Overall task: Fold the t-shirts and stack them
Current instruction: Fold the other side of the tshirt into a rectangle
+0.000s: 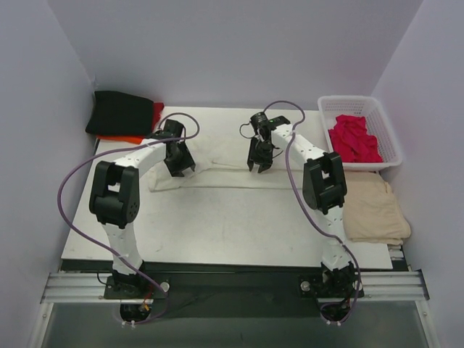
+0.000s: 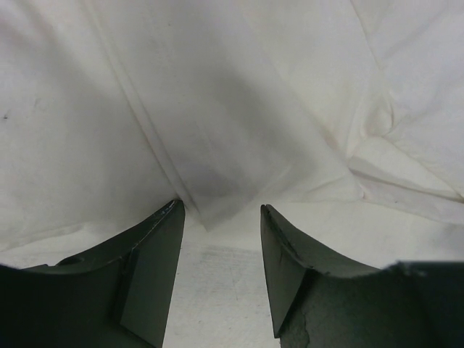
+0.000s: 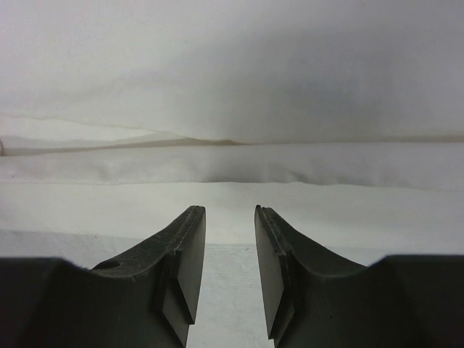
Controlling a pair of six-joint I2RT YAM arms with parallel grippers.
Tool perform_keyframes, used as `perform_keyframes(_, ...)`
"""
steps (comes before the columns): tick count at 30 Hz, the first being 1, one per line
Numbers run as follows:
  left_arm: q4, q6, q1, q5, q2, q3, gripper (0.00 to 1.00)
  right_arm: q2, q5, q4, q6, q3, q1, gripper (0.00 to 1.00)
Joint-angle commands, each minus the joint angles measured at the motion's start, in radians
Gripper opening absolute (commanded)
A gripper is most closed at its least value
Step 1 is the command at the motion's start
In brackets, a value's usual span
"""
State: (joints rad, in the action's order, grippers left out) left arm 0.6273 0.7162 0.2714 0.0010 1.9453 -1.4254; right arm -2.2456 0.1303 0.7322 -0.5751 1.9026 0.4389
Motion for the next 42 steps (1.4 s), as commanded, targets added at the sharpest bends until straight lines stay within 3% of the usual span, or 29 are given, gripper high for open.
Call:
perform_keyframes(1,-0.011,0.031,0.002,-0.053,-0.023,-0.003,0.57,0.061,-0.020,0.027,0.006,-0.004,-0.014,0.34)
perform_keyframes(7,0.009,0.045,0.009,-0.061,0.010,-0.006,0.50,0.063,-0.017,0.027,0.007,-0.008,-0.020,0.34)
perform_keyframes(17,0.017,0.040,0.015,-0.061,0.044,-0.035,0.29,0.081,-0.029,0.027,0.006,-0.040,-0.032,0.33)
perform_keyframes(25,0.032,0.031,0.017,-0.070,0.044,-0.052,0.00,0.086,-0.031,0.027,0.003,-0.048,-0.035,0.32)
perform_keyframes(42,0.034,-0.006,0.017,-0.087,-0.020,-0.173,0.00,0.098,-0.035,0.019,0.000,-0.065,-0.037,0.30)
